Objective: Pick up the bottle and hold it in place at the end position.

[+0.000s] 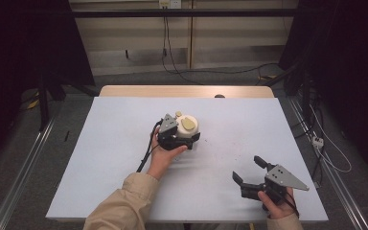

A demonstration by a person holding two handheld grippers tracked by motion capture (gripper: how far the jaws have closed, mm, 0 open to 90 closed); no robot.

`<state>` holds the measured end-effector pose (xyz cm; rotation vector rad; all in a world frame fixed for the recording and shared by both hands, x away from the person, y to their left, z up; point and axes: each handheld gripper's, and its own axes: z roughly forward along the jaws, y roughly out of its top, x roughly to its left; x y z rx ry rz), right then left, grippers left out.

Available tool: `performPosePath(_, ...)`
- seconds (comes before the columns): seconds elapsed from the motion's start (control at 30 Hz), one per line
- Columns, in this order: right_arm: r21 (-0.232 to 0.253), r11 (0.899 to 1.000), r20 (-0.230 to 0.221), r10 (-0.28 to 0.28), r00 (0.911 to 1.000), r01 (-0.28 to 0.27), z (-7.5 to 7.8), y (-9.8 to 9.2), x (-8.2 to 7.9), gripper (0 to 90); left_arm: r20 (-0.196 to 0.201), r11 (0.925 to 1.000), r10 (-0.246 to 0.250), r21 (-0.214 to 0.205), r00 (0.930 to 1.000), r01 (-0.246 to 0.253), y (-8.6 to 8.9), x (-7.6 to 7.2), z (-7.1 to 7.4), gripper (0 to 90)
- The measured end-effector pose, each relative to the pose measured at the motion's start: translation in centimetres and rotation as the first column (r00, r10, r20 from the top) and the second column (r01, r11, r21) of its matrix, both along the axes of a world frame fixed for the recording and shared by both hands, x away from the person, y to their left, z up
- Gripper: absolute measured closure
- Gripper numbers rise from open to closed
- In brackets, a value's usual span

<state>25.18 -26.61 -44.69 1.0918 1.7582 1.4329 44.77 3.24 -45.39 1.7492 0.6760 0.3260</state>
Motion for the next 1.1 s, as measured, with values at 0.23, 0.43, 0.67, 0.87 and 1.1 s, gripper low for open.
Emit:
performPosePath(0.23,0.001,1.000,-0.001,-0.001,1.0000,0.001,0.00,-0.02,-0.02,4.7,-0.002,1.0000,-0.001,0.005,1.0000,0.001,0.03,-0.01,0.04,5.9)
performPosePath(0.43,0.000,1.000,-0.002,0.001,1.0000,-0.001,-0.01,-0.02,-0.02,4.7,-0.007,1.0000,0.004,0.007,1.0000,-0.004,0.02,-0.04,0.10,5.8)
performPosePath(0.67,-0.002,1.000,-0.004,0.007,1.0000,-0.007,-0.03,0.03,-0.03,4.8,-0.010,0.9999,0.001,0.017,0.9999,-0.001,0.08,-0.05,0.21,5.9)
performPosePath(0.87,-0.009,1.000,-0.006,0.004,1.0000,-0.004,-0.02,0.05,-0.01,4.8,-0.016,0.9997,-0.002,0.025,0.9999,0.002,0.24,-0.12,0.40,5.8)
performPosePath(1.1,-0.014,1.000,-0.004,0.010,0.9999,-0.010,-0.04,0.10,0.01,4.8,-0.019,0.9990,-0.004,0.044,0.9998,0.005,0.38,-0.23,0.61,5.9)
